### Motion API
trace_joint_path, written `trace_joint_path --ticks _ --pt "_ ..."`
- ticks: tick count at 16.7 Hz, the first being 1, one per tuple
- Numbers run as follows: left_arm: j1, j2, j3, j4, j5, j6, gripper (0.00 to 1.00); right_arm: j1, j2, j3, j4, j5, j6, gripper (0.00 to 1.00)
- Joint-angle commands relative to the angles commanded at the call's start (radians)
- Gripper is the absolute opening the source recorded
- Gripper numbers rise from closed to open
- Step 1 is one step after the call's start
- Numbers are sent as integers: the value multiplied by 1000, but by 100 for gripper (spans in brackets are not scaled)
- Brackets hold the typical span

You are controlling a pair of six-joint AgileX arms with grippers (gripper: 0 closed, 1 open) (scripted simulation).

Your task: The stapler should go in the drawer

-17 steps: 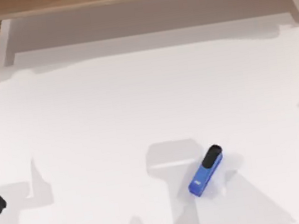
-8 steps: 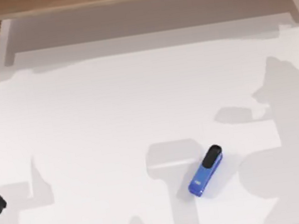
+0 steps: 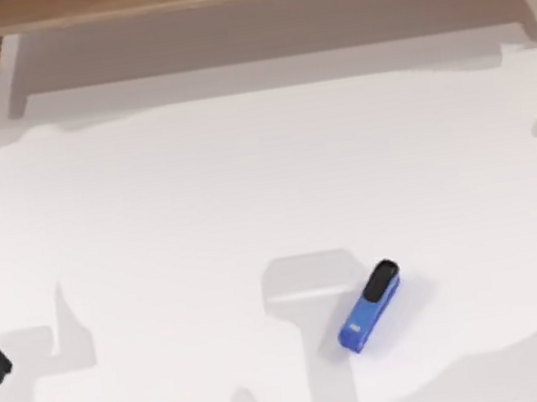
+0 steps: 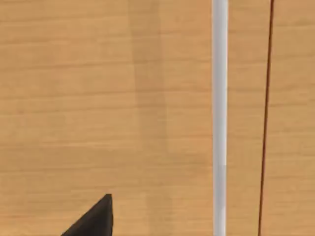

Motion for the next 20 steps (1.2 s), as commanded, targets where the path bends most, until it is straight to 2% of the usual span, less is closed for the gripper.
trace_joint_path --ticks 3,9,19,20 --pt "0 0 0 0 0 0 100 -15 63 41 44 -14 -52 100" --pt "0 0 0 0 0 0 100 -10 63 41 42 -11 -53 100" --pt "0 0 0 0 0 0 100 9 117 157 -18 10 -55 100" --pt "0 0 0 0 0 0 100 9 117 157 -18 10 -55 92"
